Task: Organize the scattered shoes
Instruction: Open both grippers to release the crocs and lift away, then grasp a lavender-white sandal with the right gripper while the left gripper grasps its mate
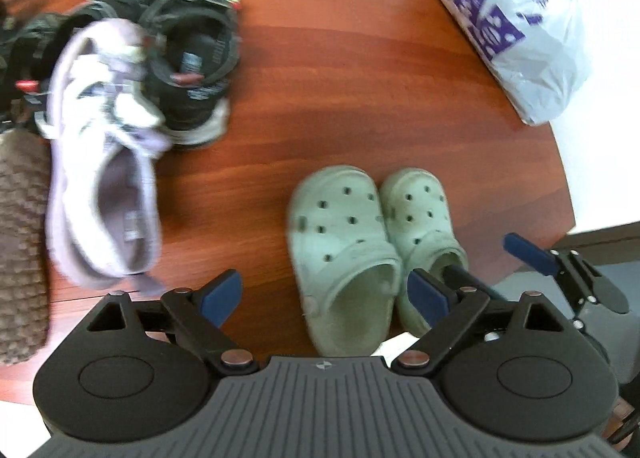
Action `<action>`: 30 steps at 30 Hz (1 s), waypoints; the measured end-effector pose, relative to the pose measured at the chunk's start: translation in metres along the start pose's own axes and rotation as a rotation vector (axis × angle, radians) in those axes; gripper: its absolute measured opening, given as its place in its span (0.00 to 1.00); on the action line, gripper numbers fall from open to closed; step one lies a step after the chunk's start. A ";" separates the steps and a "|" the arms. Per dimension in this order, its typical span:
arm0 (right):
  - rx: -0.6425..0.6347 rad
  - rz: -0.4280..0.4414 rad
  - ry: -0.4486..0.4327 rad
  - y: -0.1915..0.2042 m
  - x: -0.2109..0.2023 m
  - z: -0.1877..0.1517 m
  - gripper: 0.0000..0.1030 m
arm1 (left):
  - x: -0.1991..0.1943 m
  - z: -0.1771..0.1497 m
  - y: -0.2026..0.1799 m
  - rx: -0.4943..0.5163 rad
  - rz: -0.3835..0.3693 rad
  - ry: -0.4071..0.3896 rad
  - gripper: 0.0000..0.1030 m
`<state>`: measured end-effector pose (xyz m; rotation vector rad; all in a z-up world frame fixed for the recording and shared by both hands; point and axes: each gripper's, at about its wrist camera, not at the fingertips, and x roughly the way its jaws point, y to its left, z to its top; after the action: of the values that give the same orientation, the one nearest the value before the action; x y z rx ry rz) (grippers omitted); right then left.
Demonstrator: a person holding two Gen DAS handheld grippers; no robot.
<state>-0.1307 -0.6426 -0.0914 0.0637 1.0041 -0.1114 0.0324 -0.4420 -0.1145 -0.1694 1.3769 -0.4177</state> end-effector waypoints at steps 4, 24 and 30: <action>-0.013 0.027 -0.003 0.017 -0.002 0.011 0.88 | -0.019 0.001 0.021 -0.050 0.004 -0.024 0.88; -0.041 0.206 0.022 0.126 0.032 0.061 0.97 | -0.095 -0.006 0.168 -0.210 0.175 -0.120 0.92; -0.026 0.247 0.051 0.157 0.059 0.070 0.96 | -0.104 -0.015 0.204 -0.222 0.208 -0.106 0.93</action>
<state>-0.0213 -0.4976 -0.1037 0.1667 1.0406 0.1299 0.0426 -0.2134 -0.0958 -0.2241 1.3188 -0.0805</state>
